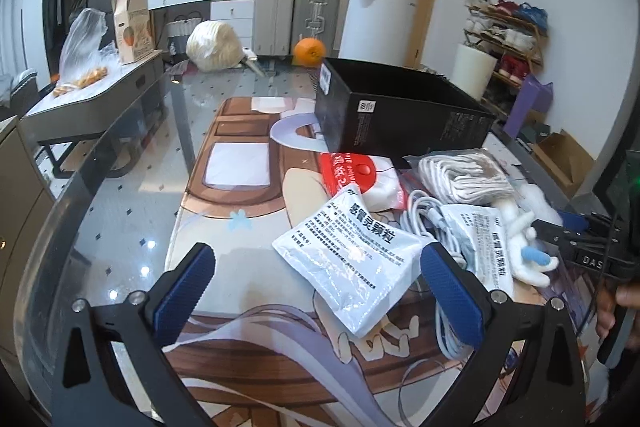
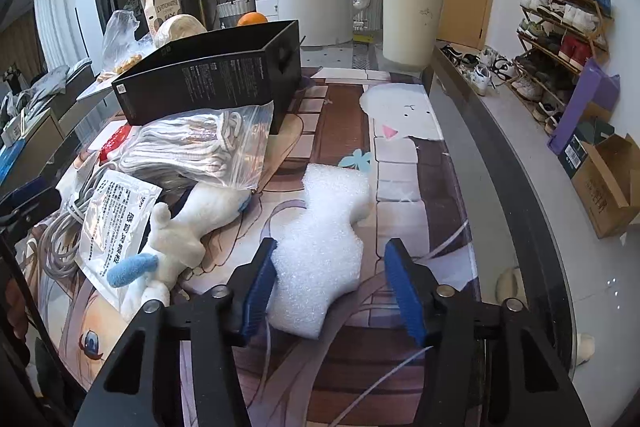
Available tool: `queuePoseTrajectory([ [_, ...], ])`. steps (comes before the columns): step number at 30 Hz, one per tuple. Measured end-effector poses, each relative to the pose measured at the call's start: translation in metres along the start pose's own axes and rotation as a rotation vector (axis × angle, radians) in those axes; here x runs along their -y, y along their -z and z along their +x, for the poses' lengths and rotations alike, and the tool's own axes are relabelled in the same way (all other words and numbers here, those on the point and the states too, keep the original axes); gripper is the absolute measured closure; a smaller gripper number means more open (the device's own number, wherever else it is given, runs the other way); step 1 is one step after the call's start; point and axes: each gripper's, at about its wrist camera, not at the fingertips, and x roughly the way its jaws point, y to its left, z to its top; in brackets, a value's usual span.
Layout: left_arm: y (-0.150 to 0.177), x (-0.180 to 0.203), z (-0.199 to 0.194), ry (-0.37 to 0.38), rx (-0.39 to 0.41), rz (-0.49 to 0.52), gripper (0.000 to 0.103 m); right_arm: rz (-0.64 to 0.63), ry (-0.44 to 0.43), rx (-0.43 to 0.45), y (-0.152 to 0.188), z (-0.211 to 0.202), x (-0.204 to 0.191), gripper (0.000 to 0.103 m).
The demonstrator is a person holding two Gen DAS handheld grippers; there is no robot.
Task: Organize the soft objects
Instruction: 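Move the right gripper toward the white foam piece while the left approaches the white sachet, then close the right gripper on the foam while the left gripper grasps the white sachet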
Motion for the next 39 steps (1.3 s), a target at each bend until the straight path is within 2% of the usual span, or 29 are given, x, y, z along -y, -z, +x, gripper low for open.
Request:
queuePoseTrajectory([
  [3,-0.002,0.0,0.005,-0.008,-0.025,-0.028,0.0,-0.005,-0.002,0.004,0.001,-0.001,0.0,0.047],
  [9,-0.008,-0.014,0.017,0.006,-0.09,-0.192,0.0,-0.016,-0.01,0.012,0.003,-0.002,-0.003,0.047],
  [15,-0.014,-0.01,0.03,0.0,-0.118,-0.239,0.0,-0.023,-0.01,0.016,0.004,-0.003,-0.005,0.047],
  [21,-0.013,-0.012,0.034,-0.031,-0.139,-0.212,0.0,-0.025,-0.01,0.017,0.005,-0.004,-0.007,0.047],
  [26,-0.005,-0.02,0.026,-0.106,-0.153,-0.155,0.0,-0.03,-0.01,0.018,0.006,-0.005,-0.008,0.047],
  [29,-0.002,-0.021,0.025,-0.126,-0.156,-0.127,0.0,-0.028,-0.011,0.017,0.006,-0.004,-0.008,0.047],
  [35,-0.009,-0.019,0.029,-0.086,-0.162,-0.178,0.0,-0.033,-0.013,0.017,0.005,-0.005,-0.008,0.047],
  [39,-0.013,-0.014,0.039,-0.128,-0.17,-0.168,0.0,-0.036,-0.014,0.018,0.005,-0.004,-0.009,0.047],
])
